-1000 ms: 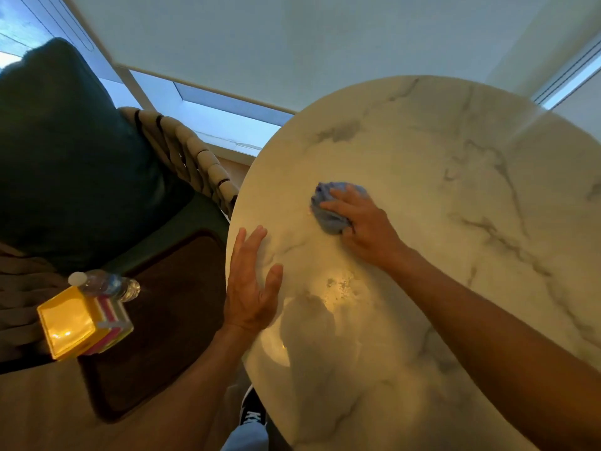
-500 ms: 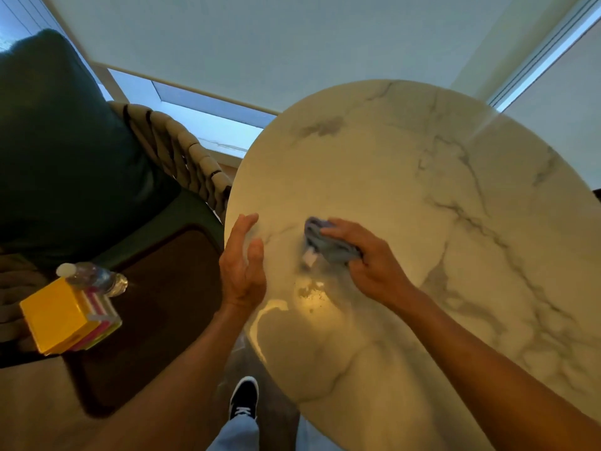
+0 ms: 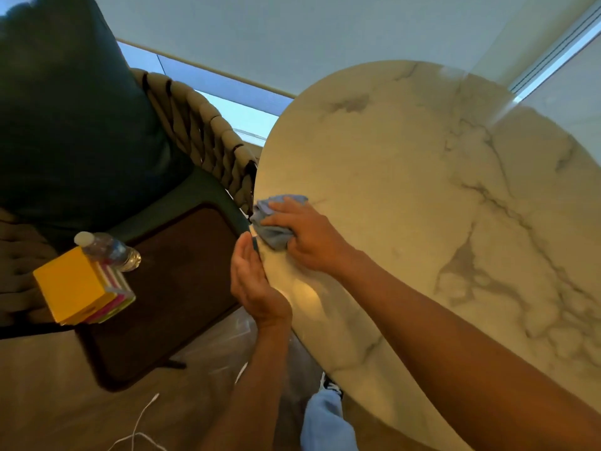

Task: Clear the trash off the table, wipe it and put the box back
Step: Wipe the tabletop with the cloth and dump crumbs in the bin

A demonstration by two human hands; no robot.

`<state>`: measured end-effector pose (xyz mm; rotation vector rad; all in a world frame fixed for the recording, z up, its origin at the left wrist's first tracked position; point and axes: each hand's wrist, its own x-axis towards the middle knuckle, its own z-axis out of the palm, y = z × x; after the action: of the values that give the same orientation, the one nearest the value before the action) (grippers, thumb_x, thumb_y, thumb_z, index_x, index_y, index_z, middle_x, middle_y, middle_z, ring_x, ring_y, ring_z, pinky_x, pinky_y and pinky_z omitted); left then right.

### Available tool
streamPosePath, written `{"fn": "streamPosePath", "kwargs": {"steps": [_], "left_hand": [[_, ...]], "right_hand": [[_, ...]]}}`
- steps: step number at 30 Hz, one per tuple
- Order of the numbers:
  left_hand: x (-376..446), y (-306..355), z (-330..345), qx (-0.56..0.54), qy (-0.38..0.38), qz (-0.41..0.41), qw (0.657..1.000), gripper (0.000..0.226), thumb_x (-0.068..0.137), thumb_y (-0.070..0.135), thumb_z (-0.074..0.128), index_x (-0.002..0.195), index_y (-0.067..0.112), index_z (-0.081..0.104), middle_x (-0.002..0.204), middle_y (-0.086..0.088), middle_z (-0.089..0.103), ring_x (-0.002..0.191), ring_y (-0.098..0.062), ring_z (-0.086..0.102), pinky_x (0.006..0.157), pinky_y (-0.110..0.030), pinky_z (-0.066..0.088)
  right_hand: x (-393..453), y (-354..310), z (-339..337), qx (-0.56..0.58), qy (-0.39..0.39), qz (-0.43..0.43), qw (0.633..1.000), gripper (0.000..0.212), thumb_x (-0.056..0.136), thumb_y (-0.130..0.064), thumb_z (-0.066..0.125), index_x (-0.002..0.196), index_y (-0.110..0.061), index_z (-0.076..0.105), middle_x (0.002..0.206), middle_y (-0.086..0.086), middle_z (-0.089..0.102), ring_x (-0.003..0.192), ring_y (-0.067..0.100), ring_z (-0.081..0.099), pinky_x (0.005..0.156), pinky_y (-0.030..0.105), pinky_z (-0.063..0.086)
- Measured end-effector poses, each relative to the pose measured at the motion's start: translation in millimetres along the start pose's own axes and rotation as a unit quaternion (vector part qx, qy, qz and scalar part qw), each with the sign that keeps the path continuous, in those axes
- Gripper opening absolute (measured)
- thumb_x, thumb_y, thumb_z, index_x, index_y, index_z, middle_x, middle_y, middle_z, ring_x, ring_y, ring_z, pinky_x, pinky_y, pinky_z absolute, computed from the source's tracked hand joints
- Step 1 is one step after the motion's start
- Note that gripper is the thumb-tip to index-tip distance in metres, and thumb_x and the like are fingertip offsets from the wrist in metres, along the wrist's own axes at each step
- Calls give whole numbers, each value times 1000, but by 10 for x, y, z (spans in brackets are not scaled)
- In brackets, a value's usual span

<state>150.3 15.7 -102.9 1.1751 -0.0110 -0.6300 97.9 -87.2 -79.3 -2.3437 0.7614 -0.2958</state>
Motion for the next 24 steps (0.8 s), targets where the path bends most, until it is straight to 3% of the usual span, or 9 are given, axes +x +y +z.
{"fn": "streamPosePath", "kwargs": {"steps": [4,11,13,16,20,22,24], "left_hand": [[-35,4,-22,-1,29,-9,1000,54,91,38,32,129,7,53,131,-7,59,124,-13,53,103,-26,43],[-209,-83,-120,-12,48,-7,999,48,105,26,19,130,1,51,134,-15,55,127,-19,52,107,-29,41],[-343,-98,-145,-24,57,-7,998,49,105,25,18,130,-2,51,134,-15,55,126,-18,52,108,-28,40],[-544,-166,-225,-56,66,-21,996,50,105,29,20,130,0,52,130,-9,59,123,-13,54,105,-27,42],[-777,-297,-316,-85,70,-34,993,49,104,30,20,125,6,57,117,2,66,116,-9,59,91,-22,48],[-877,-316,-328,-104,79,-35,991,47,103,31,20,119,11,60,109,7,70,114,-9,61,91,-22,49],[-941,-340,-344,-114,86,-35,989,48,103,32,21,120,10,60,107,7,71,113,-10,62,92,-23,50]], "right_hand": [[-427,-116,130,-7,-31,-29,999,48,75,-18,40,112,-8,69,125,12,59,111,17,41,86,26,31],[-1030,-211,196,-2,-47,-58,997,46,82,-25,38,109,-5,70,127,17,60,120,27,47,104,40,34],[-1156,-210,124,47,-50,-36,997,49,79,-23,38,113,-4,68,127,18,60,120,27,49,107,32,31],[-1254,-88,-156,158,40,21,986,48,75,-14,41,116,-4,66,125,12,61,118,18,54,107,29,39],[-1419,612,-798,110,244,128,955,46,78,2,44,120,-4,62,128,7,57,114,2,51,100,9,36],[-1539,1064,-993,88,288,215,929,43,85,-2,46,126,-5,59,132,11,56,119,8,50,99,8,34],[-1598,1304,-973,98,284,281,912,44,90,-5,47,132,-11,55,136,6,53,127,17,49,100,9,33]]}}
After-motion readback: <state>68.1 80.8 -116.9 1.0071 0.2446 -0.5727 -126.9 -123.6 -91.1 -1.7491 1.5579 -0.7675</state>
